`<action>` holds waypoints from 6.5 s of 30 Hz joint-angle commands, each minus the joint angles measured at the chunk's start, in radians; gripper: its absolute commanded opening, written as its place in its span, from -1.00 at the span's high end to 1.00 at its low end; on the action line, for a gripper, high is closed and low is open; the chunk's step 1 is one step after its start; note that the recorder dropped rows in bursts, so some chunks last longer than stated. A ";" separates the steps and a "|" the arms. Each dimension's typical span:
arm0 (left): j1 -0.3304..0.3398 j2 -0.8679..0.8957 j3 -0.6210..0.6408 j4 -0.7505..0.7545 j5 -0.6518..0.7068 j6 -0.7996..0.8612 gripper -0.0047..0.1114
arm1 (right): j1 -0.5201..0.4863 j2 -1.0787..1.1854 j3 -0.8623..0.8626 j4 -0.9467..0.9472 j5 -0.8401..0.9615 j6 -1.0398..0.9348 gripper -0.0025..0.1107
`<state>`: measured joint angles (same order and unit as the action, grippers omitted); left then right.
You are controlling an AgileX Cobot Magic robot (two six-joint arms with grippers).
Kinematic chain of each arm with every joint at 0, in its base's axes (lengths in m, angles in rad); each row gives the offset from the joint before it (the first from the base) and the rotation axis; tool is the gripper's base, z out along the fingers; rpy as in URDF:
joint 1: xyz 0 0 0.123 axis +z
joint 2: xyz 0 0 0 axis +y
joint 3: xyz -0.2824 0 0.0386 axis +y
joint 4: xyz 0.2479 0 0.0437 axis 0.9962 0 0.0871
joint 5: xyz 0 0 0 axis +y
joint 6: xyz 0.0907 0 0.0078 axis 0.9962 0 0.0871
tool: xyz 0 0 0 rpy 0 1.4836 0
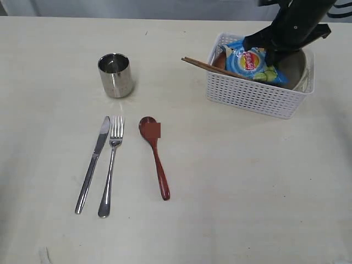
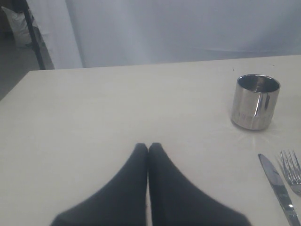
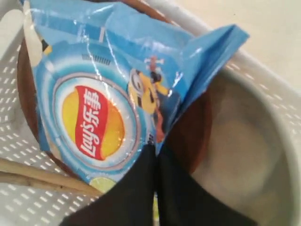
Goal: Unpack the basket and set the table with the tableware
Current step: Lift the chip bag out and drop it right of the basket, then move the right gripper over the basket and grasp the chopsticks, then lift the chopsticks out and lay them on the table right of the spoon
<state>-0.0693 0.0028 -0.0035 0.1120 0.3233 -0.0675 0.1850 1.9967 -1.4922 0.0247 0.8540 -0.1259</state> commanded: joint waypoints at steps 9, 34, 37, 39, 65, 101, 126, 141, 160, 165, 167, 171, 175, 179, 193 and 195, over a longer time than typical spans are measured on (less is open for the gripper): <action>0.002 -0.003 0.003 -0.011 -0.001 0.000 0.92 | -0.005 -0.180 -0.007 -0.007 -0.037 -0.010 0.96; 0.002 -0.003 0.003 -0.011 -0.001 0.000 0.92 | -0.286 -0.386 0.039 -0.188 0.142 0.126 0.96; 0.002 -0.003 0.003 -0.011 -0.001 0.000 0.92 | -0.374 -0.386 0.112 -0.188 0.121 0.147 0.96; 0.002 -0.003 0.003 -0.011 -0.001 0.000 0.92 | -0.420 -0.386 0.169 -0.186 0.090 0.164 0.96; 0.002 -0.003 0.003 -0.011 -0.001 0.000 0.92 | -0.335 -0.250 0.130 0.611 0.167 -0.447 0.01; 0.002 -0.003 0.003 -0.011 -0.001 0.000 0.92 | 0.332 -0.052 0.128 -0.034 -0.331 -0.422 0.71; 0.002 -0.003 0.003 -0.007 -0.001 0.000 0.92 | 0.332 -0.256 0.121 -0.056 -0.412 -0.479 0.96; 0.002 -0.003 0.003 -0.007 -0.001 0.000 0.92 | 0.332 -0.480 0.121 -0.006 -0.227 -0.154 0.96; 0.002 -0.003 0.003 -0.007 -0.001 0.000 0.92 | 0.332 -0.212 0.203 0.732 -0.032 -0.272 0.96; 0.002 -0.003 0.003 -0.007 -0.001 0.000 0.92 | 0.332 -0.084 0.177 0.789 -0.068 -0.286 0.96; 0.002 -0.003 0.003 -0.007 -0.001 0.000 0.92 | 0.332 -0.046 0.168 0.806 -0.080 -0.286 0.96; 0.002 -0.003 0.003 -0.007 -0.001 0.000 0.92 | 0.332 0.020 0.141 0.810 -0.089 -0.286 0.96; 0.002 -0.003 0.003 -0.007 -0.001 0.000 0.92 | 0.332 0.056 0.113 0.809 -0.115 -0.286 0.96; 0.002 -0.003 0.003 -0.007 -0.001 0.000 0.92 | 0.332 0.070 0.109 0.795 -0.142 -0.286 0.93; 0.002 -0.003 0.003 -0.007 -0.001 0.000 0.92 | 0.329 0.066 0.014 0.559 -0.021 -0.191 0.11; 0.002 -0.003 0.003 -0.007 -0.001 0.000 0.92 | 0.329 0.056 -0.047 0.446 0.061 -0.118 0.11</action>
<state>-0.0693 0.0028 -0.0035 0.1120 0.3233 -0.0675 0.5174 2.0691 -1.4672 0.6143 0.8155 -0.3274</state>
